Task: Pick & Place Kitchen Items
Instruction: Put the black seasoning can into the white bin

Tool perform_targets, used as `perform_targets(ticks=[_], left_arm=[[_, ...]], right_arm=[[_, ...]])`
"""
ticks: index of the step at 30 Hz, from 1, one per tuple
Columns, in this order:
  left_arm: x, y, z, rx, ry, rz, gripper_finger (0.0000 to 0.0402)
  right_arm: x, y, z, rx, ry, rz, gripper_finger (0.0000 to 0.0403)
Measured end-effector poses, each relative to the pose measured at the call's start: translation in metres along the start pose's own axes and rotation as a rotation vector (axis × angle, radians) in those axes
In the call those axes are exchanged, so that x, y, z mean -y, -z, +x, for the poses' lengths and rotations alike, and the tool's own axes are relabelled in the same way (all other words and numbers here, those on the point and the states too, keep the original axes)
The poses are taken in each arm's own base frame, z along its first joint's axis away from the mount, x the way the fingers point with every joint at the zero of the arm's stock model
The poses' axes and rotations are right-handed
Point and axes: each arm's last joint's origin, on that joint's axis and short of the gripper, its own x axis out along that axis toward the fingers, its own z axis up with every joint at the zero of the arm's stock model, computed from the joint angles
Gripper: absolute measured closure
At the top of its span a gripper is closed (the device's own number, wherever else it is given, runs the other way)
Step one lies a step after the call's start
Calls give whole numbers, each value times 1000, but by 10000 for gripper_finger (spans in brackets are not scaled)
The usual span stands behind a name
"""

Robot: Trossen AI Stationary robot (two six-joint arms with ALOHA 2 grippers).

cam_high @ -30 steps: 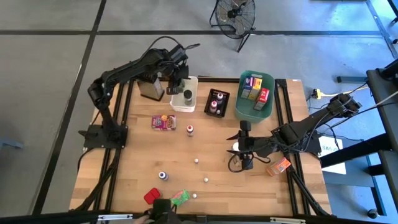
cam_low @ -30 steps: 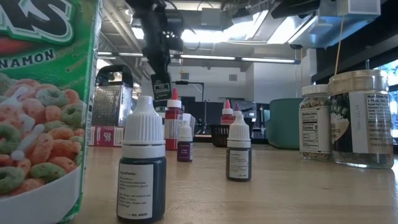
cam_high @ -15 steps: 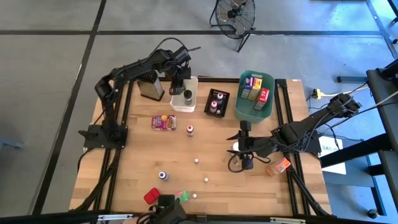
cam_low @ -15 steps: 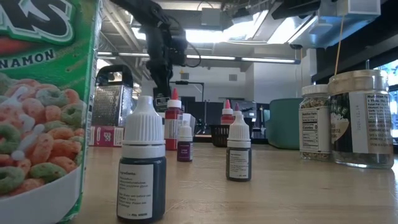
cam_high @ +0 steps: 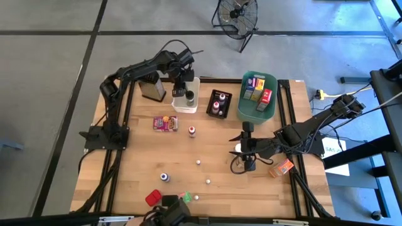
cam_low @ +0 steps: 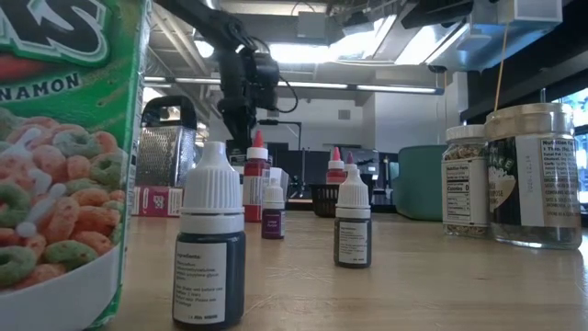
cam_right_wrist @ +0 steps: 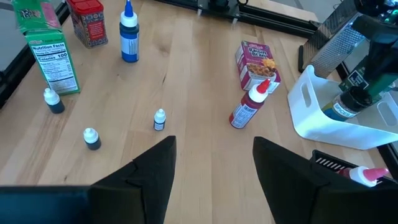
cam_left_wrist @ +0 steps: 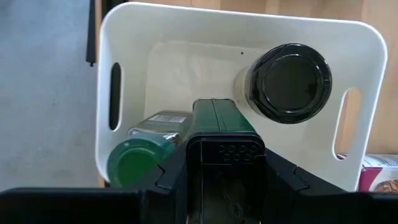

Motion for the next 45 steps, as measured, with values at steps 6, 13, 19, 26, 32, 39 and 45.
perform_targets(ticks=[6,13,19,26,32,39,45], left_arm=[[-1,-1,14,-22,28,-2,274],[-4,-2,34,-62,57,-4,274],[-5,-3,44,-72,72,0,274],[-6,-3,54,-85,84,1,272],[-6,-3,57,-91,89,0,266],[-5,-1,57,-110,103,-1,255],[-5,-1,57,-109,104,-13,242]], right_arm=[[0,0,0,-1,0,0,187],[0,1,0,-7,0,4,188],[-2,2,3,-20,1,0,188],[-6,4,11,-40,6,-19,188],[-6,4,13,-43,8,-38,188],[-6,5,13,-43,8,-39,188],[-6,5,13,-43,8,-39,188]])
